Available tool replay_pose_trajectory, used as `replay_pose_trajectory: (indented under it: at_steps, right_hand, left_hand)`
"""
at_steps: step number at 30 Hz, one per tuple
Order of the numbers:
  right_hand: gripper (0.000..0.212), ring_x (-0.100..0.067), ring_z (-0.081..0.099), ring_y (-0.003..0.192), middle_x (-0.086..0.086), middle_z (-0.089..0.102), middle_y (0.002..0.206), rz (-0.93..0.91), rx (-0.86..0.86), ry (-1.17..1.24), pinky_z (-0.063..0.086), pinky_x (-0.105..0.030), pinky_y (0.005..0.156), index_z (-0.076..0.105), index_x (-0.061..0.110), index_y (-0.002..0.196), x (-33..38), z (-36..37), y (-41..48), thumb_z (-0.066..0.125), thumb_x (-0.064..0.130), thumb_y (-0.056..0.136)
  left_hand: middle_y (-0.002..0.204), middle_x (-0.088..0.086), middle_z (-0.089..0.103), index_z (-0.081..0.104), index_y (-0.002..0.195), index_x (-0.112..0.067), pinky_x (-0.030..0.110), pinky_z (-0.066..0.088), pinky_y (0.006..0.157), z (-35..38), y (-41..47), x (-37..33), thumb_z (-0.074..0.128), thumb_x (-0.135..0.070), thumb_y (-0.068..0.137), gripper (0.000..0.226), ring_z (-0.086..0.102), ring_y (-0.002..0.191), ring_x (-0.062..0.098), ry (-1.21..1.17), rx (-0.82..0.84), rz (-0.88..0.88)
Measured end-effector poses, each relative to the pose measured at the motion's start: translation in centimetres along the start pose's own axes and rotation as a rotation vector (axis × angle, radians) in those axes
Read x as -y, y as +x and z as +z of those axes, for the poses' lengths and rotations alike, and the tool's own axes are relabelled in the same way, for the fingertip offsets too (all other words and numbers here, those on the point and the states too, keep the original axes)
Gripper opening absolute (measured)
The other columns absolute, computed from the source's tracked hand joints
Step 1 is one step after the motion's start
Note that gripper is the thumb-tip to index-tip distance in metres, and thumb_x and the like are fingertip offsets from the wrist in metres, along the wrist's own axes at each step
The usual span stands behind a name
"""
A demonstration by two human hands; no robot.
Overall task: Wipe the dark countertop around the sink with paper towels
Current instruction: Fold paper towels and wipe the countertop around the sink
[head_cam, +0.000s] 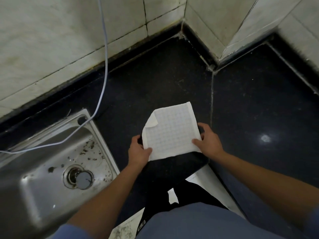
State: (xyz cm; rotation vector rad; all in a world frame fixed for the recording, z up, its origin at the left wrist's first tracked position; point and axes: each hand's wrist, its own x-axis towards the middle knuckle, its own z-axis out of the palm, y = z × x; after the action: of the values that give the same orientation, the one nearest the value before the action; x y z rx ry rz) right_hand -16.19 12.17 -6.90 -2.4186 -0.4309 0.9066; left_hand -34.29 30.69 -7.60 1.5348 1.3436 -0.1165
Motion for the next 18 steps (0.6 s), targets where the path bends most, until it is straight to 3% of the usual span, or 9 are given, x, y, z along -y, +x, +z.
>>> replay_pose_trajectory:
  at_steps: [3, 6, 9, 12, 15, 18]
  right_hand:
    - [0.054, -0.019, 0.06, 0.079, -0.002, 0.062, 0.088, -0.003, 0.009, -0.02, 0.045, -0.029, 0.067, 0.044, 0.019, 0.13, -0.9, 0.1, -0.6, 0.07, 0.022, 0.082]
    - [0.051, -0.02, 0.061, 0.089, 0.001, 0.06, 0.104, -0.069, 0.083, -0.346, 0.047, -0.031, 0.071, 0.042, 0.024, 0.13, -1.2, -0.3, -1.3, 0.065, 0.034, 0.086]
    - [0.042, -0.018, 0.052, 0.109, 0.003, 0.051, 0.122, -0.232, -0.046, -0.508, 0.048, -0.034, 0.077, 0.049, 0.025, 0.128, -0.4, -1.3, -0.9, 0.059, 0.036, 0.089]
    - [0.033, -0.018, 0.046, 0.118, 0.003, 0.051, 0.128, -0.432, -0.055, -0.529, 0.049, -0.035, 0.078, 0.056, 0.022, 0.125, 1.6, -1.4, 0.7, 0.054, 0.03, 0.093]
    - [0.039, -0.019, 0.031, 0.134, 0.002, 0.036, 0.148, -0.487, 0.119, -0.678, 0.047, -0.039, 0.093, 0.051, 0.022, 0.134, 3.3, -0.7, 2.6, 0.048, 0.03, 0.096]
    - [0.048, -0.022, 0.019, 0.141, -0.001, 0.018, 0.157, -0.456, 0.194, -0.776, 0.045, -0.042, 0.097, 0.04, 0.024, 0.142, 3.2, -0.4, 3.5, 0.048, 0.03, 0.096]
  left_hand:
    - [0.095, 0.011, 0.06, 0.037, 0.137, -0.015, 0.042, 0.056, 0.078, -0.3, -0.2, 1.1, 0.072, -0.007, 0.078, 0.069, 0.061, 0.086, 0.024, 0.017, -0.004, -0.056]
    - [0.103, 0.009, 0.06, 0.041, 0.131, -0.017, 0.039, 0.056, 0.071, -1.0, -0.7, 1.2, 0.07, -0.015, 0.08, 0.059, 0.062, 0.087, 0.025, 0.214, 0.019, 0.021]
    - [0.109, 0.004, 0.053, 0.054, 0.117, -0.017, 0.033, 0.048, 0.067, -1.7, -0.6, -0.2, 0.06, -0.019, 0.086, 0.032, 0.056, 0.095, 0.022, 0.641, -0.116, 0.423]
    - [0.122, 0.004, 0.05, 0.059, 0.118, -0.013, 0.036, 0.05, 0.078, -1.0, 0.5, -1.8, 0.051, -0.016, 0.09, 0.029, 0.047, 0.11, 0.022, 0.951, 0.02, 0.691]
    - [0.148, 0.007, 0.033, 0.05, 0.131, -0.015, 0.039, 0.038, 0.102, -0.2, 1.7, -2.4, 0.047, -0.02, 0.092, 0.039, 0.033, 0.13, 0.025, 1.116, 0.087, 0.692]
    - [0.156, 0.011, 0.017, 0.034, 0.142, -0.017, 0.044, 0.03, 0.109, -0.8, 2.1, -1.9, 0.048, -0.025, 0.093, 0.053, 0.025, 0.137, 0.029, 1.021, 0.002, 0.512]
